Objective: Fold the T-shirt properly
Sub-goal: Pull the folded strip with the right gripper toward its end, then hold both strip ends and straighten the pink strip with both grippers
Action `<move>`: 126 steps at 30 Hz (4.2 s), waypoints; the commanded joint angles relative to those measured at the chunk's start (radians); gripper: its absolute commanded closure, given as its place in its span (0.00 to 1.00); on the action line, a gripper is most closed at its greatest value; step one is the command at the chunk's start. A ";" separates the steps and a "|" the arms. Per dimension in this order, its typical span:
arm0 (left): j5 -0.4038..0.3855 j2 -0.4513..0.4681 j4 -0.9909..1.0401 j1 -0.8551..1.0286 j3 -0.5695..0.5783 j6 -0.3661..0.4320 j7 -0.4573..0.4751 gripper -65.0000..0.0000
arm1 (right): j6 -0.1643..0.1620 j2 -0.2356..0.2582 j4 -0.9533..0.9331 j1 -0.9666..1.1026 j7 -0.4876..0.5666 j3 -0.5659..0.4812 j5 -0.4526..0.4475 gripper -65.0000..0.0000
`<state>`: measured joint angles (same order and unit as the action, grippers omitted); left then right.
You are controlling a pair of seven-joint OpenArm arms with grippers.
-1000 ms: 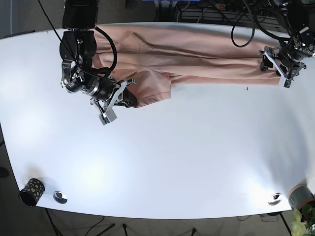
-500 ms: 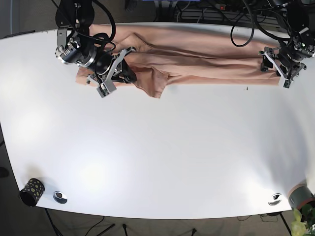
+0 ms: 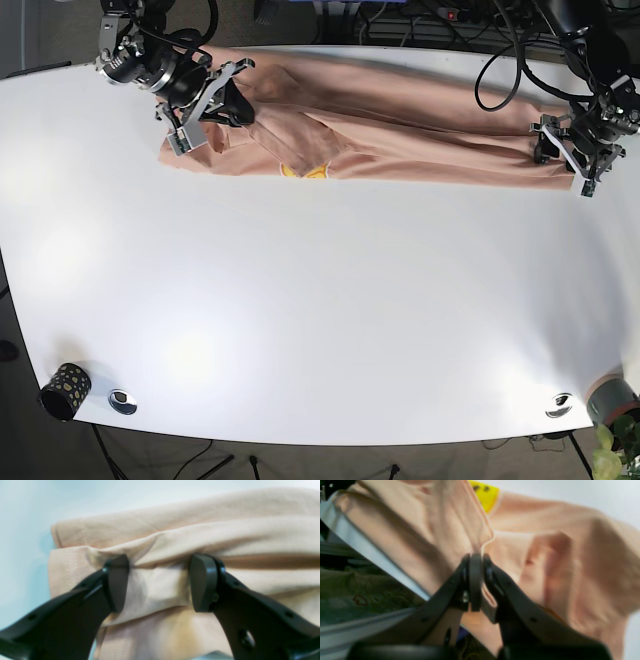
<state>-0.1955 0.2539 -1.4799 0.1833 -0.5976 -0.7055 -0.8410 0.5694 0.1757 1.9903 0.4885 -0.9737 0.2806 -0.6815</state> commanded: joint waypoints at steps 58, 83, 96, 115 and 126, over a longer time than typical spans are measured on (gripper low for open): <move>-0.074 0.002 0.040 0.008 0.003 0.007 -0.031 0.46 | 0.008 -0.043 -0.228 -0.230 0.032 -0.113 0.428 0.37; -0.335 0.000 -0.015 -0.067 -0.276 0.007 -0.220 0.29 | 0.008 -0.011 -0.397 -0.483 0.042 -0.116 0.418 0.37; -0.336 0.002 0.193 -0.173 -0.281 0.007 -0.220 0.27 | 0.008 -0.014 -0.397 -0.468 0.045 -0.116 0.418 0.37; -0.335 0.002 0.173 -0.183 -0.224 0.007 -0.222 0.92 | 0.008 -0.021 -0.395 -0.468 0.045 -0.111 0.418 0.37; -0.332 -0.003 -0.170 -0.121 0.020 0.007 -0.219 0.93 | 0.008 -0.040 -0.395 -0.468 0.045 -0.109 0.418 0.37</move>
<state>-0.5060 0.2378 -1.5864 0.0635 -0.6151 -0.6964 -1.0798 0.5770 0.1299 1.5784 0.0303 -0.9356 0.1692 -0.2581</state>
